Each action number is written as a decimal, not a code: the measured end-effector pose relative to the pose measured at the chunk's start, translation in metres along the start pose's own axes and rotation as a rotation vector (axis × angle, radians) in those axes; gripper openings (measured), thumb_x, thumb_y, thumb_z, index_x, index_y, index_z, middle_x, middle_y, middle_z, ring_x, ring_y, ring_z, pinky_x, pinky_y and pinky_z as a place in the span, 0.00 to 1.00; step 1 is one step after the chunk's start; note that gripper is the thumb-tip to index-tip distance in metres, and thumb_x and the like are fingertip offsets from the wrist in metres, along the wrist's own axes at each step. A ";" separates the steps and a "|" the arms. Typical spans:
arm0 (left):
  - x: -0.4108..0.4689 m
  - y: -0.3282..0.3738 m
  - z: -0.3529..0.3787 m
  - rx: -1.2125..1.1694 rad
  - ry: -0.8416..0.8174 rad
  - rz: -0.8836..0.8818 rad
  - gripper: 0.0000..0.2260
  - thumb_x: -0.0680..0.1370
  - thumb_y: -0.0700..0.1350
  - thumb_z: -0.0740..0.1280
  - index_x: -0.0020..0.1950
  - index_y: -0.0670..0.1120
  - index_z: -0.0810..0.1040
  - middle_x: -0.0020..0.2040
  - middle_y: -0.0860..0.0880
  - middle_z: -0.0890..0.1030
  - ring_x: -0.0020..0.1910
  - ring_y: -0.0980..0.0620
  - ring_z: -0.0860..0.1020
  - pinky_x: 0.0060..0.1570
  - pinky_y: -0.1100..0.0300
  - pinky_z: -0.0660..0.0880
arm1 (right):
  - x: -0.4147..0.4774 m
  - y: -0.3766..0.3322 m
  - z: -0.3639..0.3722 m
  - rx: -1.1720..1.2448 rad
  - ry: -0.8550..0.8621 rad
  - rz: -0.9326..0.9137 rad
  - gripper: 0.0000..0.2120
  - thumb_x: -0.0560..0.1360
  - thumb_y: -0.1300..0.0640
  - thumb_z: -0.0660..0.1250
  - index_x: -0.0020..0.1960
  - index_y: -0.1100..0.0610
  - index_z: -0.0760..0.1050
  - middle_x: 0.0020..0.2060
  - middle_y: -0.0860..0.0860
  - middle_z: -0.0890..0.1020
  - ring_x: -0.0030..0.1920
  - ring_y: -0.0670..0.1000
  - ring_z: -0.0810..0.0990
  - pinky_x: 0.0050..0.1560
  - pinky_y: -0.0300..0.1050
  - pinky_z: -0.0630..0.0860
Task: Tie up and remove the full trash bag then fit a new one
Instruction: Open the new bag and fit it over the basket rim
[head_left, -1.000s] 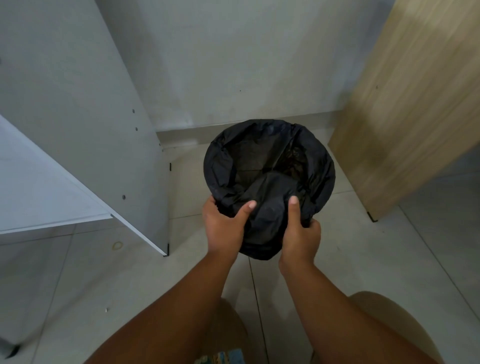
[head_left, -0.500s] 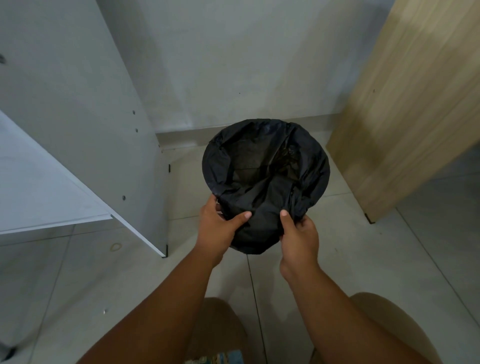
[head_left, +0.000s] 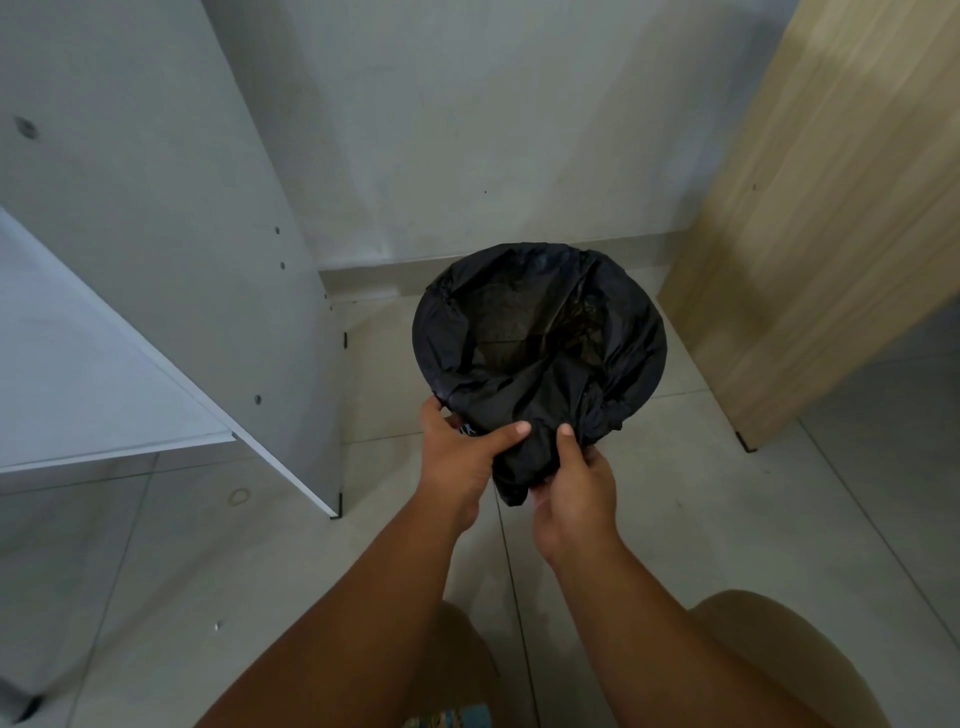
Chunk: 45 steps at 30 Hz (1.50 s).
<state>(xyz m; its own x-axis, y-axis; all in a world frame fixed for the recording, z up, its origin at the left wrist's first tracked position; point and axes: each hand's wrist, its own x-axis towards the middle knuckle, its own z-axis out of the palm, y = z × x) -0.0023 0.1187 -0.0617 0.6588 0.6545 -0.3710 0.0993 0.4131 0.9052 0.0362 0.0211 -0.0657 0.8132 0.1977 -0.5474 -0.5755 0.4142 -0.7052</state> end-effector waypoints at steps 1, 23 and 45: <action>0.000 -0.001 -0.002 -0.002 -0.001 0.002 0.39 0.67 0.32 0.80 0.70 0.51 0.65 0.57 0.52 0.77 0.54 0.56 0.79 0.41 0.66 0.80 | 0.000 0.000 -0.001 0.003 -0.005 -0.004 0.15 0.83 0.56 0.63 0.68 0.58 0.74 0.60 0.56 0.83 0.58 0.55 0.84 0.62 0.54 0.79; 0.011 -0.006 -0.019 0.202 -0.006 0.109 0.37 0.69 0.29 0.78 0.74 0.43 0.66 0.63 0.46 0.80 0.61 0.51 0.80 0.61 0.55 0.79 | 0.001 -0.041 -0.009 -0.440 0.107 0.038 0.20 0.74 0.35 0.68 0.45 0.53 0.79 0.45 0.52 0.84 0.46 0.51 0.82 0.50 0.52 0.77; 0.036 0.003 -0.027 0.019 0.108 0.074 0.23 0.76 0.28 0.60 0.67 0.44 0.80 0.51 0.45 0.85 0.43 0.50 0.81 0.40 0.58 0.78 | 0.000 -0.044 -0.004 -0.209 0.014 0.205 0.06 0.81 0.61 0.64 0.51 0.63 0.77 0.43 0.62 0.84 0.39 0.55 0.84 0.35 0.44 0.84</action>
<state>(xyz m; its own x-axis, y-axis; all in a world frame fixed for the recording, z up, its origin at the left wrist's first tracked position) 0.0014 0.1609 -0.0778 0.5811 0.7475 -0.3219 0.0683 0.3493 0.9345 0.0616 -0.0005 -0.0363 0.6773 0.2453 -0.6937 -0.7347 0.1749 -0.6555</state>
